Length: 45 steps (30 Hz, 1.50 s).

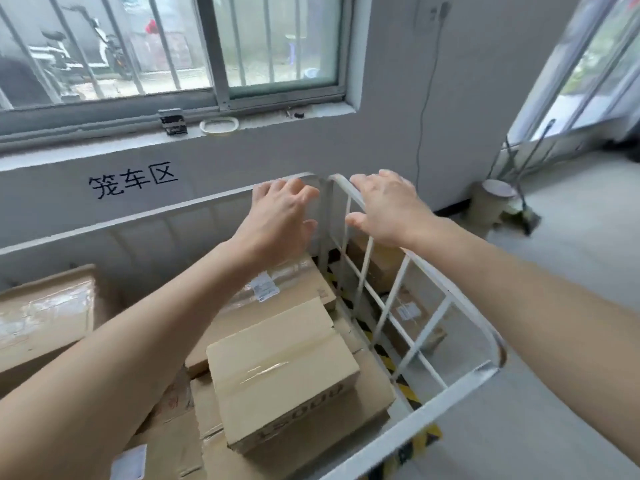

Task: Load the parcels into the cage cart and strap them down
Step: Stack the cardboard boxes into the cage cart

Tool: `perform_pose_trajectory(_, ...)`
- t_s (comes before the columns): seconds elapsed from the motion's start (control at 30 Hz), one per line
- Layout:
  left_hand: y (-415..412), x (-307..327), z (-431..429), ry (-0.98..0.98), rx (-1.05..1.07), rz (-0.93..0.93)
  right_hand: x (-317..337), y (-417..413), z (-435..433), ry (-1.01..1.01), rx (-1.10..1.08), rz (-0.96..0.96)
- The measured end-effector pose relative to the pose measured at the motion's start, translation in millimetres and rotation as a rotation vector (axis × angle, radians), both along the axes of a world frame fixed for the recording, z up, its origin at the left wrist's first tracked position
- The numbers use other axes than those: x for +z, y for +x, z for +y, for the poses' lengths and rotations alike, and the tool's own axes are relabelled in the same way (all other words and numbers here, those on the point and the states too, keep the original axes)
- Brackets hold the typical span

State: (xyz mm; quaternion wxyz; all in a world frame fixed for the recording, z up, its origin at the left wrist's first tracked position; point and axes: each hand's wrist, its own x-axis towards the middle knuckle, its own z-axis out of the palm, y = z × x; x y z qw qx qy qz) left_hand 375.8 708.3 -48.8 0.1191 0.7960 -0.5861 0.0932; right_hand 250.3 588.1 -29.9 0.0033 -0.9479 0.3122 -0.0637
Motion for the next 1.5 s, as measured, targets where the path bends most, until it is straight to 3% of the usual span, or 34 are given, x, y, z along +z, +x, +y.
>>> perform_pose_trajectory(0.17, -53, -1, -72, -0.044, -0.217, -0.058, 2, -75, -56, -0.019, -0.194, -0.008)
perform_pose_trajectory(0.37, -117, -11, -158, -0.05, -0.317, -0.078, -11, -148, -140, -0.039, -0.296, -0.007)
perform_pose_trajectory(0.6, -193, -33, -285, -0.033, -0.227, -0.028, -37, -209, -269, 0.0, -0.194, -0.024)
perform_pose_trajectory(0.83, -278, -57, -411, 0.016, -0.107, 0.102, -56, -278, -398, 0.063, -0.119, 0.09)
perform_pose_trajectory(1.17, -279, -80, -497, 0.068, 0.088, 0.065, -82, -270, -503, 0.119, 0.038, 0.119)
perform_pose_trajectory(1.5, -230, -45, -578, -0.173, 0.32, -0.154, -30, -200, -603, -0.075, 0.27, 0.089)
